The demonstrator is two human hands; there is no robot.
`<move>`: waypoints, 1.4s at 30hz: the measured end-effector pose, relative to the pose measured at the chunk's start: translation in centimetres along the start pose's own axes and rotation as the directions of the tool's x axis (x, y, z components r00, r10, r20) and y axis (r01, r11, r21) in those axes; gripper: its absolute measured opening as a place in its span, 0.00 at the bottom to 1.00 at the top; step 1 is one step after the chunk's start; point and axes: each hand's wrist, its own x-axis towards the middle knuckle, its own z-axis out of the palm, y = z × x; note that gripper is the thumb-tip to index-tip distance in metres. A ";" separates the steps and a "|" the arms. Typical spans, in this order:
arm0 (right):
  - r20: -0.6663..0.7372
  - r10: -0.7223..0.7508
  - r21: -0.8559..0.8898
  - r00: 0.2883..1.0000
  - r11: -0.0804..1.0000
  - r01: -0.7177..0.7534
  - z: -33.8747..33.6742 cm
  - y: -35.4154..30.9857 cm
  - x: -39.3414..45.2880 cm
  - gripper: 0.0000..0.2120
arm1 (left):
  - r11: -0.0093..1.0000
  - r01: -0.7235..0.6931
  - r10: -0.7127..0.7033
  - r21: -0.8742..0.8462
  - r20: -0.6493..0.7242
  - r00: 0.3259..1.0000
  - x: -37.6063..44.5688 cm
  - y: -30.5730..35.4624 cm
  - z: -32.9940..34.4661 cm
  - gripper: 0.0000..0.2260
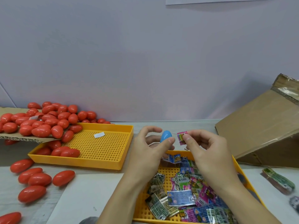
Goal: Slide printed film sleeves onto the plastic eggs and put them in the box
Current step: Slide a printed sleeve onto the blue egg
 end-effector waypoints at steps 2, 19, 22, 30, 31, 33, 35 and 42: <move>-0.011 0.024 0.036 1.000 0.999 -0.024 0.0 0.1 0.1 0.05 | 0.999 0.029 -0.029 -0.021 -0.028 0.999 0.2 -0.1 0.0 0.08; 0.067 0.039 0.111 0.997 0.993 -0.046 -0.2 -0.1 0.1 0.06 | 0.892 0.256 -0.204 -0.372 0.174 0.964 0.2 0.0 0.1 0.17; 0.073 0.017 0.106 0.997 0.994 -0.025 -0.3 -0.2 0.1 0.06 | 0.865 0.269 -0.210 -0.423 0.182 0.961 0.2 0.1 0.0 0.19; 0.131 -0.014 0.119 0.991 0.993 -0.002 -0.4 -0.5 0.0 0.07 | 0.894 0.178 -0.120 -0.411 0.164 0.979 0.2 -0.1 0.0 0.19; 0.136 -0.011 0.125 0.991 0.992 -0.006 -0.4 -0.5 0.0 0.07 | 0.902 0.163 -0.110 -0.400 0.151 0.982 0.3 -0.2 -0.1 0.18; 0.132 -0.002 0.145 0.991 0.989 -0.017 -0.4 -0.6 0.0 0.06 | 0.931 0.125 -0.084 -0.344 0.132 0.988 0.3 -0.3 -0.2 0.16; 0.115 0.030 0.158 0.993 0.986 -0.048 -0.4 -0.6 -0.1 0.06 | 0.965 0.078 -0.048 -0.251 0.123 0.991 0.2 -0.4 -0.3 0.16; 0.107 0.094 0.154 0.990 0.982 -0.110 -0.2 -0.9 -0.1 0.08 | 0.995 -0.062 0.074 -0.080 0.157 0.985 0.1 -0.6 -0.3 0.13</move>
